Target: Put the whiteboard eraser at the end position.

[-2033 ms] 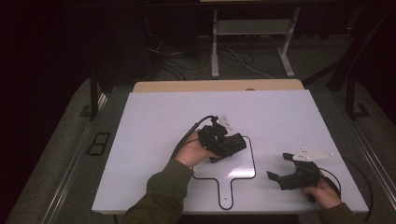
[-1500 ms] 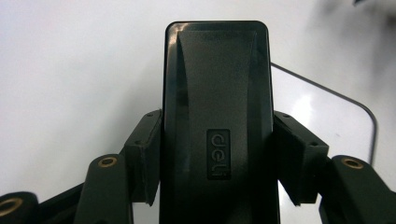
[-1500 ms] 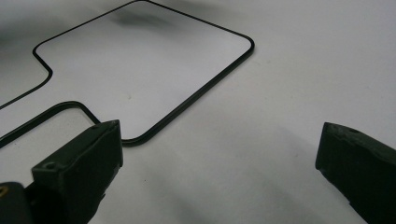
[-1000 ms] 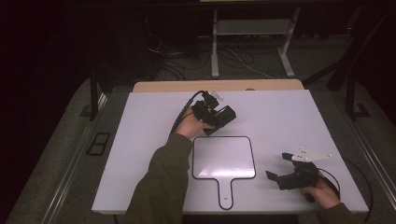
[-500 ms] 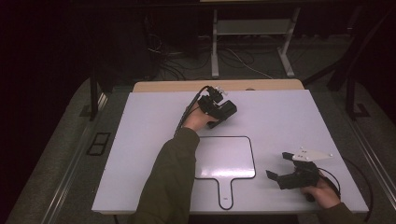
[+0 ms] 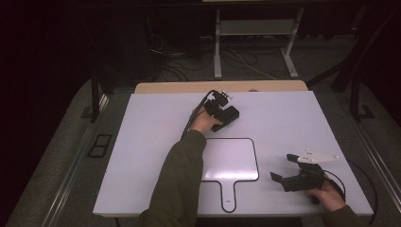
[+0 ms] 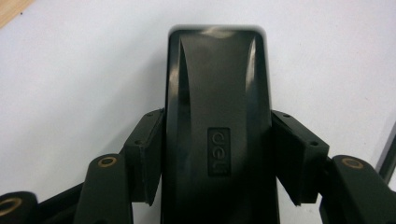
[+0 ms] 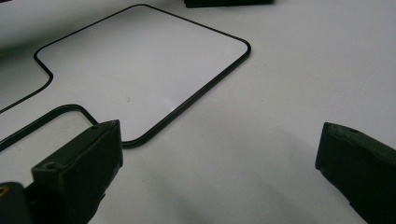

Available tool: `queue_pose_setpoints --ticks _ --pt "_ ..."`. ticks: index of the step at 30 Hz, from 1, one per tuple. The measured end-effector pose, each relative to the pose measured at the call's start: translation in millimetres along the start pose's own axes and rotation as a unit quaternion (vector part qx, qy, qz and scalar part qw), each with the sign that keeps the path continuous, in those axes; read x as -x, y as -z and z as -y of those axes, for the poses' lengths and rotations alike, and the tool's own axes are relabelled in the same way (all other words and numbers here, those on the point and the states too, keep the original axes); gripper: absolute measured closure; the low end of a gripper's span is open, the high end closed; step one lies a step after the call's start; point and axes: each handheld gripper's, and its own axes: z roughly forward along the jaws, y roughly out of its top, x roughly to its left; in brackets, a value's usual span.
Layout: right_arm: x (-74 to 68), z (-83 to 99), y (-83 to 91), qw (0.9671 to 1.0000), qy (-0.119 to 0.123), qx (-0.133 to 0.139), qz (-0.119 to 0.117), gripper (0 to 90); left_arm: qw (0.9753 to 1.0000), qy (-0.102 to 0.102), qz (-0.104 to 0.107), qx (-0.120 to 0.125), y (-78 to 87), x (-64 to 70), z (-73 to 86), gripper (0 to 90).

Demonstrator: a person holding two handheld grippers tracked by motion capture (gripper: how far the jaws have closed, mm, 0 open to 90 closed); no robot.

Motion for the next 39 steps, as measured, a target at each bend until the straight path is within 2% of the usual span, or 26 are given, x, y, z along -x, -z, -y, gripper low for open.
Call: queue_pose_setpoints --ticks 8,12,13,17,18,19,22,27,28,32,39 --pt "-0.4 0.3 0.2 1.0000 0.003 -0.001 0.001 0.0 0.9991 0.017 0.006 0.039 7.6 -2.9 1.5 35.4" --pt "-0.5 0.6 0.3 1.0000 0.004 -0.002 0.002 0.0 0.9978 0.013 0.013 0.063 13.0 -2.2 4.2 33.1" --pt "-0.5 0.7 0.2 1.0000 0.005 -0.003 0.002 0.0 0.9977 0.006 0.016 0.065 14.7 -2.7 5.0 33.0" --pt "-0.6 1.6 0.2 1.0000 0.006 -0.006 0.003 0.0 0.9957 0.013 0.018 0.090 21.8 -2.8 9.4 30.2" --pt "-0.6 1.7 0.3 1.0000 0.007 -0.006 0.003 0.0 0.9942 0.024 0.020 0.102 23.0 -2.0 10.4 29.2" --pt "-0.5 1.8 0.4 0.9999 0.007 -0.006 0.003 0.0 0.9946 0.021 0.022 0.100 26.2 -2.7 11.8 28.8" --pt "0.2 2.0 0.3 0.9999 0.007 -0.006 0.005 0.0 0.9934 0.013 0.026 0.111 33.6 -2.8 15.9 26.9" --pt "0.6 1.9 -0.3 1.0000 0.006 -0.006 0.004 0.0 0.9901 0.025 0.028 0.136 45.7 4.7 24.1 24.9" --pt "0.6 1.9 -0.3 0.9999 0.007 -0.006 0.003 0.0 0.9911 0.016 0.028 0.129 49.0 4.8 26.0 24.1" --pt "0.5 1.9 -0.4 0.9999 0.008 -0.006 0.004 0.0 0.9910 0.010 0.033 0.130 58.4 8.8 33.5 23.5" --pt "0.3 1.6 -0.8 1.0000 0.008 -0.005 0.001 0.0 0.9892 0.011 0.036 0.141 72.6 19.5 50.0 22.7"
